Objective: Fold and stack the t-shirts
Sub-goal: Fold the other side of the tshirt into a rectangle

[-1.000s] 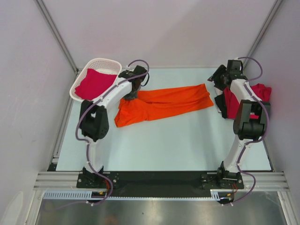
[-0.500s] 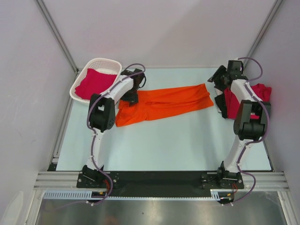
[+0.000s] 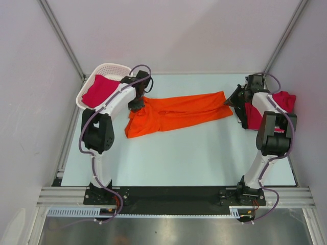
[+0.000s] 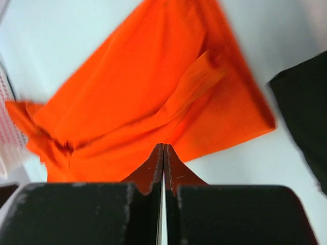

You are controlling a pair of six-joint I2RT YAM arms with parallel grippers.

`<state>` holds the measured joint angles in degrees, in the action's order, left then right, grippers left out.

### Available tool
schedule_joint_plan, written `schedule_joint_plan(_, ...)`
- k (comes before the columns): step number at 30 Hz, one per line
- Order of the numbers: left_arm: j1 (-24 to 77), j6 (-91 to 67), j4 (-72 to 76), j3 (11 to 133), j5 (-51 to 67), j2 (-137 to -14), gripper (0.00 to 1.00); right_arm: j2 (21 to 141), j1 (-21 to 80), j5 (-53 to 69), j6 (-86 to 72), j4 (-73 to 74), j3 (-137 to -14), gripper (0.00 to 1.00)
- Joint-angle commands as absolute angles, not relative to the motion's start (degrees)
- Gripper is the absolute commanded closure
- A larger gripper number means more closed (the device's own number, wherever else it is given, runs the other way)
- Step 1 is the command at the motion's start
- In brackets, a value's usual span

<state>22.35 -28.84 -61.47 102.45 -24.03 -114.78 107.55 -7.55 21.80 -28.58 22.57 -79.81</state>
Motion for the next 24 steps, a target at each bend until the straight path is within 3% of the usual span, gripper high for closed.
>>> schedule_joint_plan(1, 23.0, -25.7, -57.8, 102.1, -15.2, -117.6, 1.0, 110.9, -4.8, 28.5, -23.5, 27.8, -85.2, 1.0)
schedule_joint_plan(10, 23.5, -25.3, -58.0, 103.1, -8.8, -123.0, 1.0, 125.5, -2.3, 23.1, -19.5, 43.2, -103.5, 1.0)
schedule_joint_plan(16, 23.5, -26.9, -55.8, 102.4, -10.0, -118.8, 1.0, 121.4, -2.5, 18.9, -20.5, 35.2, -104.0, 1.0)
schedule_joint_plan(18, 23.4, -27.3, -53.5, 100.9, -10.0, -115.6, 0.97, 119.6, -2.6, 17.3, -20.3, 32.9, -104.3, 0.91)
schedule_joint_plan(20, 23.3, -27.3, -51.9, 98.8, -9.9, -113.4, 0.87, 118.4, -3.4, 15.6, -20.2, 29.2, -104.5, 0.63)
schedule_joint_plan(22, 23.1, -27.2, -50.3, 97.6, -10.7, -110.8, 0.57, 117.6, -4.5, 14.2, -21.1, 25.7, -104.4, 0.28)
schedule_joint_plan(24, 22.5, -27.1, -49.9, 96.2, -10.5, -110.1, 0.25, 118.6, -6.1, 13.5, -21.0, 25.0, -106.1, 0.13)
